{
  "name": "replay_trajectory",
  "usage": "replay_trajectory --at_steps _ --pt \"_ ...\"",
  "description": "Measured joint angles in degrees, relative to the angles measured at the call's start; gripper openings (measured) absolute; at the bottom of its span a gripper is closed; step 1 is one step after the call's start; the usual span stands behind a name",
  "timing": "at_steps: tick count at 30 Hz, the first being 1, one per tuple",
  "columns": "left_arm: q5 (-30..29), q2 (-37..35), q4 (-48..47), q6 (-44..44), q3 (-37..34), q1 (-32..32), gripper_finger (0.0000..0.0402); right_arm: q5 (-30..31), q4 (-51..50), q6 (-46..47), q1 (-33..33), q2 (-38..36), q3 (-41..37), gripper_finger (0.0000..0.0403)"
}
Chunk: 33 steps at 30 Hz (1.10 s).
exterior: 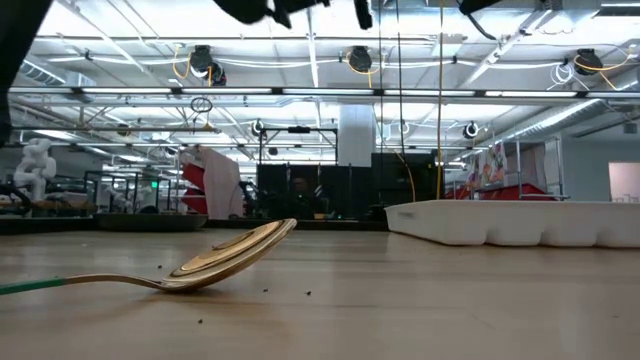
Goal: Sort silverware
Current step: Put the green fork into the silverware tray
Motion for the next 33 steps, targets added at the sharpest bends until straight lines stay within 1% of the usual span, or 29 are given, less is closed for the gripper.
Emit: replay_trajectory --at_steps 5,7,13,16,19,24,30,33 --pt "-0.19 5.49 6.99 -4.10 0.09 0.09 0.0063 0.26 0.27 -0.01 -0.14 0.00 0.00 0.0000" --pt "-0.94 6.71 7.71 -4.16 0.02 0.08 0.0063 0.17 0.42 -0.01 -0.14 0.02 0.00 0.0000" --pt "-4.80 7.89 9.53 -3.87 0.13 0.05 0.0063 0.16 1.80 -0.35 -0.15 0.16 0.00 0.0000" --pt "-6.30 7.93 9.89 -2.05 0.13 0.00 0.0063 0.04 5.65 -3.26 -0.67 0.94 0.00 0.0000" --pt "-6.28 7.88 10.10 -1.54 0.13 -0.11 0.0063 -0.49 10.01 -7.53 -2.01 2.13 0.00 0.0000" --pt "-3.35 7.88 11.18 -0.16 0.13 -0.75 0.0063 -1.81 13.55 -11.62 -3.89 3.74 -0.02 0.0000" --pt "-0.63 7.88 10.85 2.27 0.13 -1.08 0.0064 -3.83 14.18 -12.21 -4.53 3.89 -0.02 0.0000" --pt "3.65 7.88 9.66 4.68 0.15 -0.73 0.0072 -4.47 14.18 -12.21 -4.53 3.89 -0.02 0.0000"
